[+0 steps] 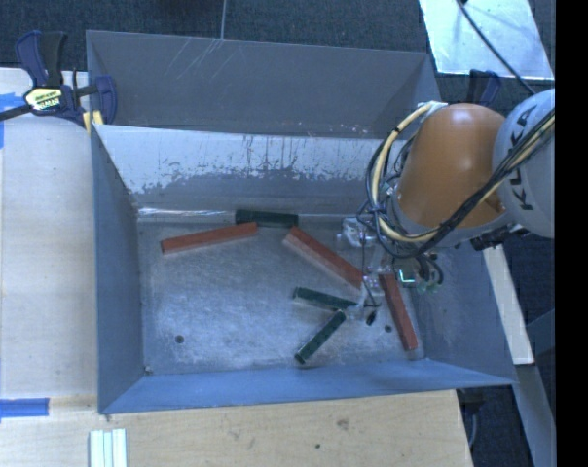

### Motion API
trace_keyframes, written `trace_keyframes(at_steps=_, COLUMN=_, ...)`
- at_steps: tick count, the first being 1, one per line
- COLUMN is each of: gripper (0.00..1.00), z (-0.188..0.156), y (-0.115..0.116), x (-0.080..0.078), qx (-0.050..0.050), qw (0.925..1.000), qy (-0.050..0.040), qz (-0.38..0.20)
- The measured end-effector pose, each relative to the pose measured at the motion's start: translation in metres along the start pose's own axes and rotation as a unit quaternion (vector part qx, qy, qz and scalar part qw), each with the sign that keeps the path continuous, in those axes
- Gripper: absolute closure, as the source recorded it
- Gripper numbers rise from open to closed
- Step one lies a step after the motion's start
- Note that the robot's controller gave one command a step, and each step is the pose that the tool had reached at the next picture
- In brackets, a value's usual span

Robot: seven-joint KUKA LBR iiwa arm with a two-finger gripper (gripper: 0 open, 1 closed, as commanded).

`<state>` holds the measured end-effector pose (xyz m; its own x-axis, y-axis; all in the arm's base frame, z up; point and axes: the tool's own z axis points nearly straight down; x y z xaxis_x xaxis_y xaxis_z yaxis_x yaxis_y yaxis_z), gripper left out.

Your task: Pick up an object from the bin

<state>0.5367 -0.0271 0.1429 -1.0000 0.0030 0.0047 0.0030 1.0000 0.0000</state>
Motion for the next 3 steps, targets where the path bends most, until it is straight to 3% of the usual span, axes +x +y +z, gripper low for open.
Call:
trace_keyframes(at_steps=1, gripper=0.00, z=0.0732, y=0.0076, x=-0.0289, qx=0.000, qw=0.9977, qy=-0.0037, qz=0.068)
trace_keyframes(at_steps=2, gripper=1.00, z=0.0656, y=0.0072, x=-0.0321, qx=0.000, qw=0.9977, qy=-0.0082, qz=0.067)
trace_keyframes(at_steps=3, gripper=0.00, z=0.0717, y=0.0075, x=-0.0285, qx=0.000, qw=0.9978, qy=-0.0036, qz=0.067)
